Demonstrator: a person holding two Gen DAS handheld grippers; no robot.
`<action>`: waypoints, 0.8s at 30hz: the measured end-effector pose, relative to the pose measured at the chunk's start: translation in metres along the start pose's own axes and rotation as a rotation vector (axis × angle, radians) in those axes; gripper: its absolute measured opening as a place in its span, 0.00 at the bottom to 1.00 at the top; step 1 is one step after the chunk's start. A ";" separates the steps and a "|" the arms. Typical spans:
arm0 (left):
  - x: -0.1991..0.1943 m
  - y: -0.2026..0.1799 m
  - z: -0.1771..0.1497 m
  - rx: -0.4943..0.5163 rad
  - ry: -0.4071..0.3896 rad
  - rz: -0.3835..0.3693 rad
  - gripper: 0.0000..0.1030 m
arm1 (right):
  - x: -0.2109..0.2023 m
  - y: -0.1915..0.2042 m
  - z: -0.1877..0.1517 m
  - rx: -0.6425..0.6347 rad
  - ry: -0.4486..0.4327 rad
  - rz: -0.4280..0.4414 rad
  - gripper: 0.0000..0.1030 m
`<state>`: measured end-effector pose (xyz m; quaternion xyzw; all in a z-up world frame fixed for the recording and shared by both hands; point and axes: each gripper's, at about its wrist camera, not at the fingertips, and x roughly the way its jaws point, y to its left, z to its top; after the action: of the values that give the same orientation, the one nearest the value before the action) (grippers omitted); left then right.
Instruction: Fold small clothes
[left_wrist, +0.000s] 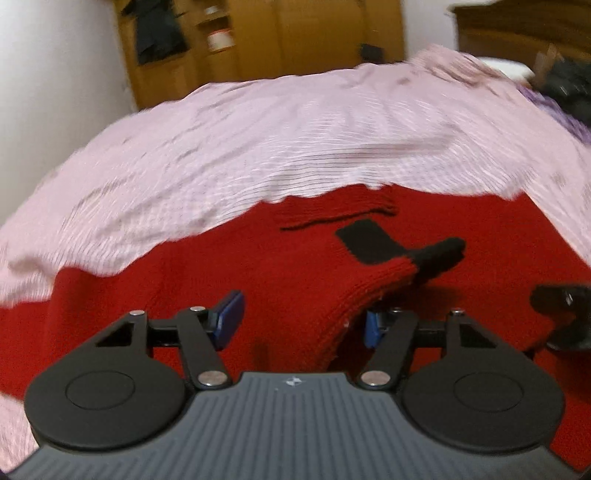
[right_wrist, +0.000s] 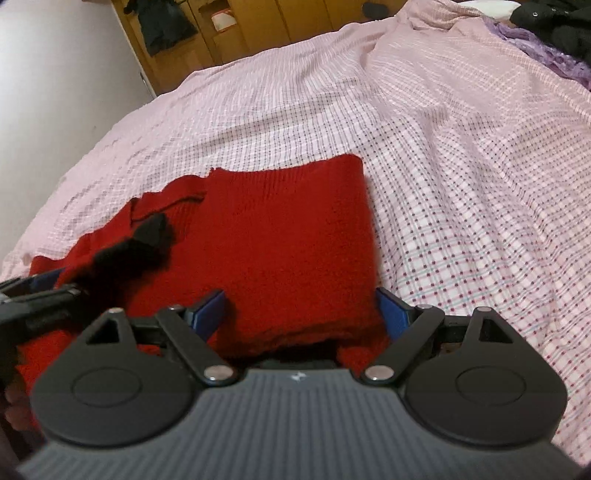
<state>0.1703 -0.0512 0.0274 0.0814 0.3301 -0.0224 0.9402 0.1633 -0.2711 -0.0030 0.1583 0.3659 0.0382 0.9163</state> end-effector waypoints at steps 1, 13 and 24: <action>-0.001 0.008 -0.001 -0.021 0.001 0.011 0.69 | 0.000 0.000 -0.001 0.001 -0.004 0.000 0.84; -0.023 0.100 -0.036 -0.183 0.062 0.113 0.70 | 0.004 0.001 -0.006 -0.008 -0.014 -0.015 0.85; -0.031 0.121 -0.041 -0.170 0.074 0.030 0.70 | 0.009 -0.005 -0.007 0.020 0.009 0.003 0.86</action>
<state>0.1324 0.0743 0.0325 0.0069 0.3641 0.0229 0.9311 0.1650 -0.2721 -0.0147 0.1679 0.3701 0.0366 0.9130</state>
